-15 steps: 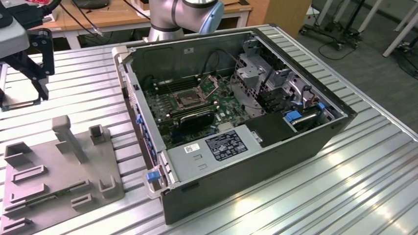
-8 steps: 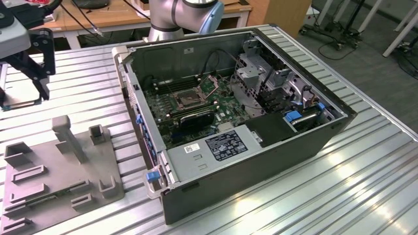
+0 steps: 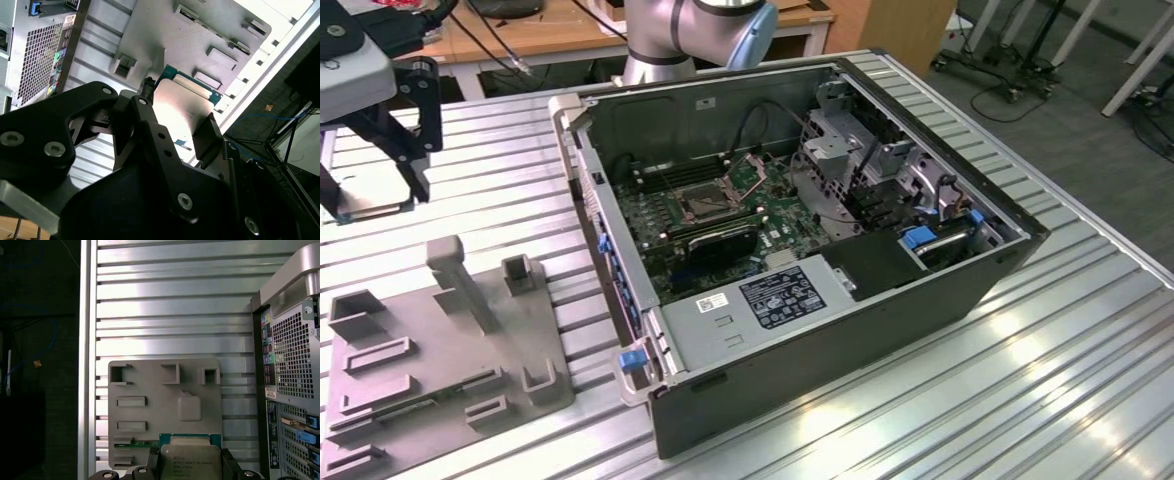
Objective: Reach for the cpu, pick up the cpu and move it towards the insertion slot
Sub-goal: 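Pick up the cpu and move it towards the insertion slot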
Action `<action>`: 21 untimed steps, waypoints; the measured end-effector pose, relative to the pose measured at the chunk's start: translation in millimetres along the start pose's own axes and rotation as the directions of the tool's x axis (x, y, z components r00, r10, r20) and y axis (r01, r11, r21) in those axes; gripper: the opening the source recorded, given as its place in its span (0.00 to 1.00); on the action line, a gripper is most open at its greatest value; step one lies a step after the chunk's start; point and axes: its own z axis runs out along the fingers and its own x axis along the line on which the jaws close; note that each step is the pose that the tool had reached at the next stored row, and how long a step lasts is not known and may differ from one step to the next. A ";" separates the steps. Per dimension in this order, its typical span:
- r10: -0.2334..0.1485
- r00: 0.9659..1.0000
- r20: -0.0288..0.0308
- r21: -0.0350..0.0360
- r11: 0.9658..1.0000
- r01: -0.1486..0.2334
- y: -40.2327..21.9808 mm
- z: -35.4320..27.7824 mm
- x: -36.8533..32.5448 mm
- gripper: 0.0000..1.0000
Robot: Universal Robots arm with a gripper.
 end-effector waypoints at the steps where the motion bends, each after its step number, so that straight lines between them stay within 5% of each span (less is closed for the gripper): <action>1: 0.000 1.000 0.000 0.000 1.000 0.000 0.0 0.0 -0.8 0.55; 21: 0.000 1.000 0.000 0.000 1.000 0.000 0.2 0.2 -7.5 0.55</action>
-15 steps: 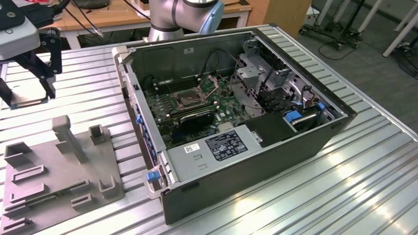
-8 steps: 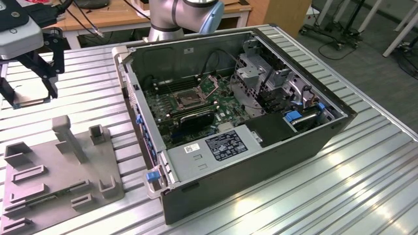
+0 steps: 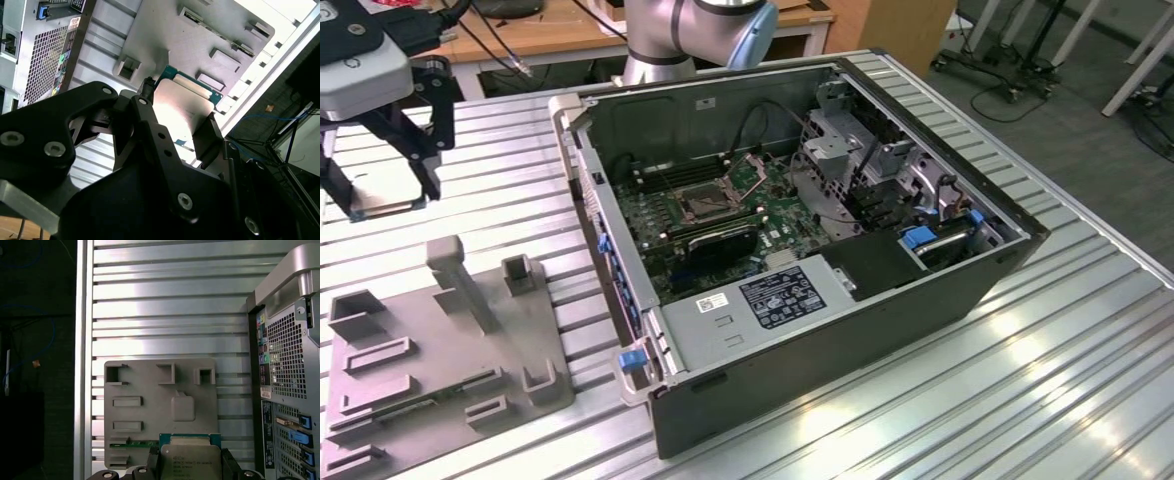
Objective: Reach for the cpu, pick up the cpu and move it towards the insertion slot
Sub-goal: 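Pick up the cpu and move it towards the insertion slot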
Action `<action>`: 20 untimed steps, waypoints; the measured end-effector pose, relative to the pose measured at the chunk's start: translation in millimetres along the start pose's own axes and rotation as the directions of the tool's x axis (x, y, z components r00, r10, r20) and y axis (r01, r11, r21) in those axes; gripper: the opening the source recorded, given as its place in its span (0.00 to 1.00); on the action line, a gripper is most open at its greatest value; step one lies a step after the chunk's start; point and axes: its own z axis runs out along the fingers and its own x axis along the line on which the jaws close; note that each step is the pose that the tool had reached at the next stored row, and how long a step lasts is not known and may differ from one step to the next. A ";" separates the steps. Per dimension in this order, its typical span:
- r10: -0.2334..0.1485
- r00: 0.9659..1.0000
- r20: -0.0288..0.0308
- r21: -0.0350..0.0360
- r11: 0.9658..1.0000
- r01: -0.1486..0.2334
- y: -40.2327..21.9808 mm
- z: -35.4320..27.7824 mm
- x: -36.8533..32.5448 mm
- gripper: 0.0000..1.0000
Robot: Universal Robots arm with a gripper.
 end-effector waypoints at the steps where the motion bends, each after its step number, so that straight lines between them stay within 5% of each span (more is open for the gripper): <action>1: 0.000 1.000 0.000 0.000 1.000 0.000 0.0 0.0 -0.3 0.55; 20: 0.000 1.000 0.000 0.000 1.000 0.000 0.1 0.1 -5.5 0.55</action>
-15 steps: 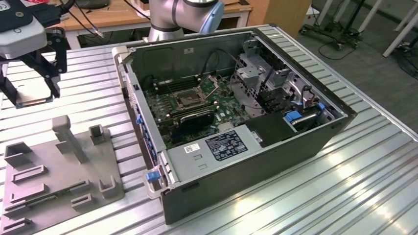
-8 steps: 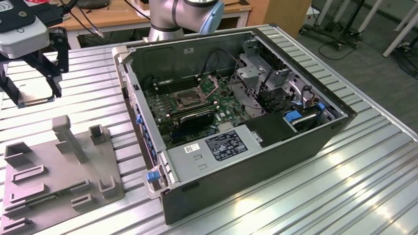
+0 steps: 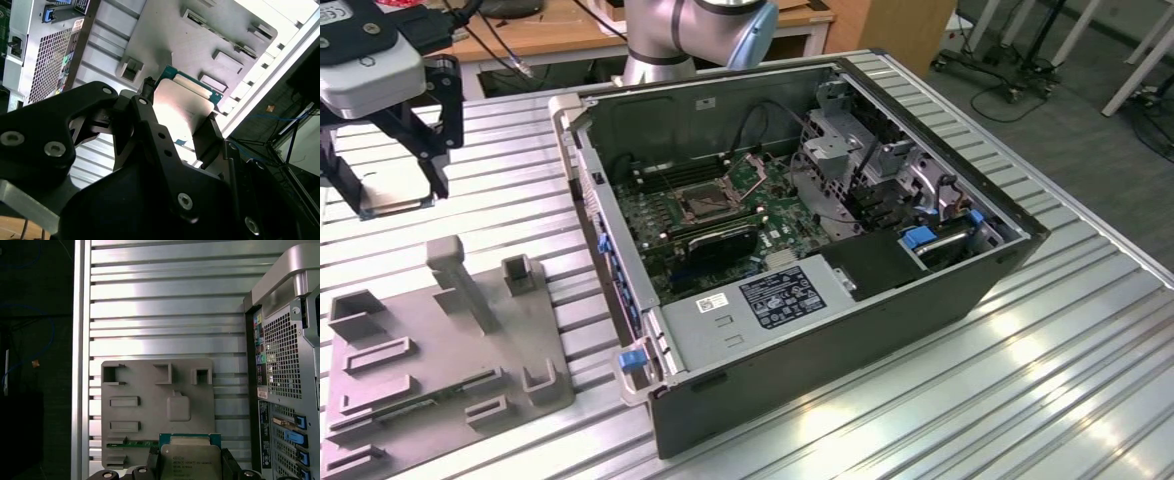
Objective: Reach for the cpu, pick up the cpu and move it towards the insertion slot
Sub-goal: 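Pick up the cpu and move it towards the insertion slot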
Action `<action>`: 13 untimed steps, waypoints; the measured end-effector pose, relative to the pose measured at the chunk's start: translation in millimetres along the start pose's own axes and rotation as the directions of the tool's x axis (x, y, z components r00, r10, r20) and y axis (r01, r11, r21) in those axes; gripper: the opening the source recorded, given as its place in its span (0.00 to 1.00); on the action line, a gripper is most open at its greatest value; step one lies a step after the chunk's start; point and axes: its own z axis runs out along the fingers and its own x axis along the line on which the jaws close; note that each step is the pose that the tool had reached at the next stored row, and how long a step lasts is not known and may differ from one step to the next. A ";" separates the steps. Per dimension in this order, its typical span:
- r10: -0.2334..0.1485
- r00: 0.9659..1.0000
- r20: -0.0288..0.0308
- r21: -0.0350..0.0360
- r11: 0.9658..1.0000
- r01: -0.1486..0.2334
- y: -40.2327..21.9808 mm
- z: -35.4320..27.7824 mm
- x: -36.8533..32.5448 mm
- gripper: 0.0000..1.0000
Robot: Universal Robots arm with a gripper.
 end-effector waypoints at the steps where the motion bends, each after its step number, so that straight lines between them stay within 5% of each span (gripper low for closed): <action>1: 0.000 1.000 0.000 0.000 1.000 0.000 0.0 0.0 -0.2 0.55; 13: 0.000 1.000 0.000 0.000 1.000 0.000 0.1 0.0 -3.0 0.55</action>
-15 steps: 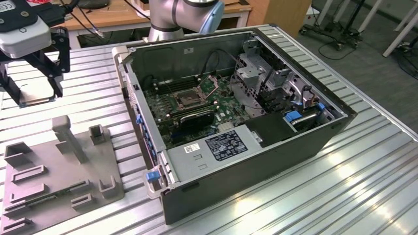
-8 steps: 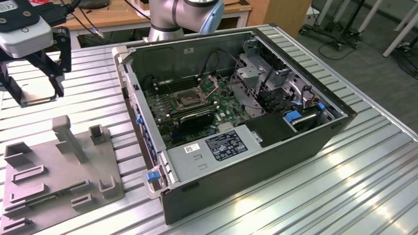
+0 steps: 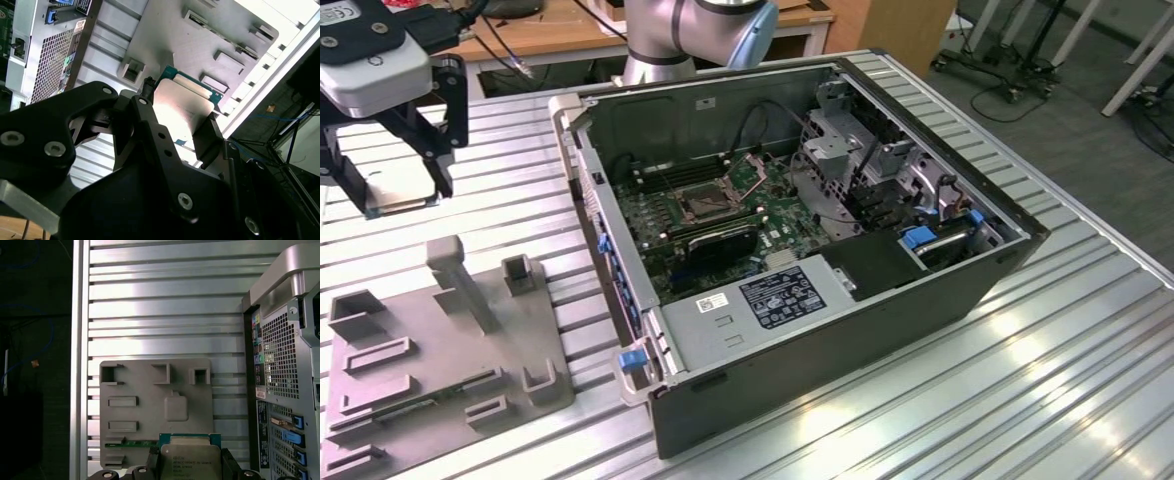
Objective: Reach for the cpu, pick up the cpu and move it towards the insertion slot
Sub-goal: 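Pick up the cpu and move it towards the insertion slot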
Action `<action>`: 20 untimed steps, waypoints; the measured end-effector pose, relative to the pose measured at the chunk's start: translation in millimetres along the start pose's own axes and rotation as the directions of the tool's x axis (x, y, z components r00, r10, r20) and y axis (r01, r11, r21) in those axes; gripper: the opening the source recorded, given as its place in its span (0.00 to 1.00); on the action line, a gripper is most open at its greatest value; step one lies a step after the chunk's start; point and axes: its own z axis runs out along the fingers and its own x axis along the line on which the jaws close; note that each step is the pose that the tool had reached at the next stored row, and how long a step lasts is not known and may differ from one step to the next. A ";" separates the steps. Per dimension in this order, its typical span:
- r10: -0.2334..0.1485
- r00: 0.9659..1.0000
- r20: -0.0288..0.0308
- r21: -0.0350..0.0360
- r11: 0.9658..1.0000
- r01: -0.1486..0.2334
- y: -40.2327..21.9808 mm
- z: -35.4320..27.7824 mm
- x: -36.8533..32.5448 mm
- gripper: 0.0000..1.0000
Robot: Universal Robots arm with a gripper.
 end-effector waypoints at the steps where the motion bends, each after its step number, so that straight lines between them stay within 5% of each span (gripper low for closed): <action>1: 0.000 1.000 0.000 0.000 1.000 0.000 0.0 0.0 -0.2 0.55; 20: 0.000 1.000 0.000 0.000 1.000 0.000 0.2 0.1 -6.5 0.55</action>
